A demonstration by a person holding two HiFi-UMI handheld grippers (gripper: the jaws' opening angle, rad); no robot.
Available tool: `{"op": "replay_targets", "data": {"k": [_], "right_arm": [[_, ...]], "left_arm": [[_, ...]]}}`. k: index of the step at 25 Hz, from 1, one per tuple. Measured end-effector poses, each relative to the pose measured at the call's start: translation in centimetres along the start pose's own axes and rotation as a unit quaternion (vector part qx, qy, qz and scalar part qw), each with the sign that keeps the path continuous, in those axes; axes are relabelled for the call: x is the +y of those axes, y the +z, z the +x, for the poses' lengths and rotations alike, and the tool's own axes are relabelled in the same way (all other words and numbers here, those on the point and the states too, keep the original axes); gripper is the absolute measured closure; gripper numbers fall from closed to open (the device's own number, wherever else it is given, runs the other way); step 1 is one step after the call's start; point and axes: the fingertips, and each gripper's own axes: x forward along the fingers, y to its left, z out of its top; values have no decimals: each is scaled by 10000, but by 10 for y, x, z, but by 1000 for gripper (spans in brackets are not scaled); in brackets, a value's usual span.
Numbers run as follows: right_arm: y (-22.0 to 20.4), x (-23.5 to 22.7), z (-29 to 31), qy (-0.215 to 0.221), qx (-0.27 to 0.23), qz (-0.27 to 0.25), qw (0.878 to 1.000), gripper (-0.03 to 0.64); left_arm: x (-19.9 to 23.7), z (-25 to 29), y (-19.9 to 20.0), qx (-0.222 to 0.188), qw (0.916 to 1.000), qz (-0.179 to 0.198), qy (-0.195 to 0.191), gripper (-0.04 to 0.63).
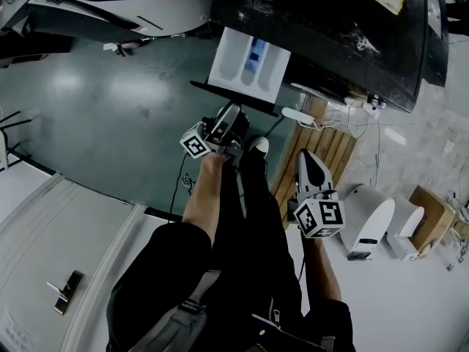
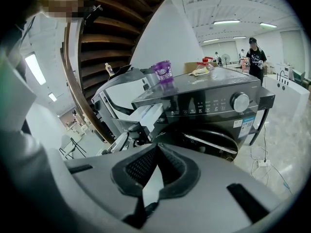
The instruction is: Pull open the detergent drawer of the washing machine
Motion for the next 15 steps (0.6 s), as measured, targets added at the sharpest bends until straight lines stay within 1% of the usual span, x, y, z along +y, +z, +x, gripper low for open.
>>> {"op": "replay_targets", "data": {"k": [5, 9, 12, 14, 15], "right_arm": [[1, 4, 0, 79, 3, -110, 9999, 611], [3, 4, -4, 98, 44, -161, 9998, 611], [8, 3, -9, 125, 13, -226, 9997, 611], [13, 3, -10, 154, -38, -257, 9995, 611], [15, 3, -11, 173, -59, -280, 9994, 611]], "left_arm": [[-3, -4, 2, 71, 9999, 88, 44, 457], [3, -6, 2, 60, 9997, 79, 236, 453], [5, -13, 3, 114, 9982, 156, 561, 466], [4, -18, 4, 245, 9948, 358, 918, 471], [3, -20, 5, 331, 9918, 503, 1125, 492]]}}
